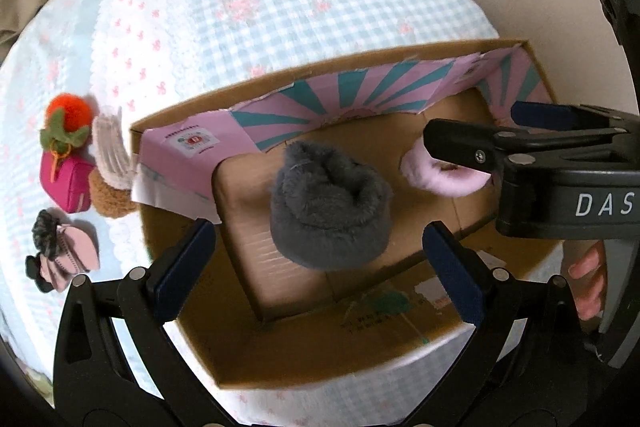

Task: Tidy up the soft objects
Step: 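Carry the grey hat and pink ring into the box and open both tools, then withdraw both tools from the box back toward the pile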

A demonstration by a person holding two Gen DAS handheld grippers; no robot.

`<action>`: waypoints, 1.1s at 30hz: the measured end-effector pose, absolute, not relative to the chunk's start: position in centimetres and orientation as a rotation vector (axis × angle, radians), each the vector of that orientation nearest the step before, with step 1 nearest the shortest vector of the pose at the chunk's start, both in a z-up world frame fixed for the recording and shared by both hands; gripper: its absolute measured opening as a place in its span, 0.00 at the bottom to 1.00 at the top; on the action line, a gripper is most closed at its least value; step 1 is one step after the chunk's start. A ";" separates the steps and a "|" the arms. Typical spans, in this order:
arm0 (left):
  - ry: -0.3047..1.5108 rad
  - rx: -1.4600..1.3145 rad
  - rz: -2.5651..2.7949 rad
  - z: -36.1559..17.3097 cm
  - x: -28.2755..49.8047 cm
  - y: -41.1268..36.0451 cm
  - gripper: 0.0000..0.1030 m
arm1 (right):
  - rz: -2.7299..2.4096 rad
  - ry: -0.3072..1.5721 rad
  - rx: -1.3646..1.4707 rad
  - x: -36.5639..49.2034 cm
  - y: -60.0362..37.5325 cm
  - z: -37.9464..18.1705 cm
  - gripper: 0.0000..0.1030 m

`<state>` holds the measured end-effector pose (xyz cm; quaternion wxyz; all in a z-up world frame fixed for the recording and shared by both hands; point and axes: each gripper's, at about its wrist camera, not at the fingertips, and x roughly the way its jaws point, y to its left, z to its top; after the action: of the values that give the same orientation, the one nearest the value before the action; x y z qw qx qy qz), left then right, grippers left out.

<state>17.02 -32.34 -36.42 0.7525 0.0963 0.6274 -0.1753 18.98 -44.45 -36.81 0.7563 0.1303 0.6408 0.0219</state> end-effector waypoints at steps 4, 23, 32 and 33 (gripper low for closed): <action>1.331 0.194 -0.389 -33.8 16.2 -31.5 1.00 | 0.021 1.368 0.288 18.0 -44.1 -33.7 0.99; 0.955 0.050 -0.334 -12.7 9.7 -21.5 1.00 | -0.043 0.966 0.129 8.5 -36.7 -10.6 0.99; 0.784 -0.018 -0.233 -6.3 4.1 -11.3 1.00 | -0.029 0.787 0.081 3.4 -31.0 -5.2 1.00; 0.766 -0.027 -0.214 -5.8 3.5 -9.9 1.00 | -0.016 0.775 0.080 3.4 -30.4 -4.9 1.00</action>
<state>3.50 -9.87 -5.79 0.9220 -0.0132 0.3728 -0.1041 3.37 -30.42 -4.93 0.9251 0.0392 0.3777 -0.0079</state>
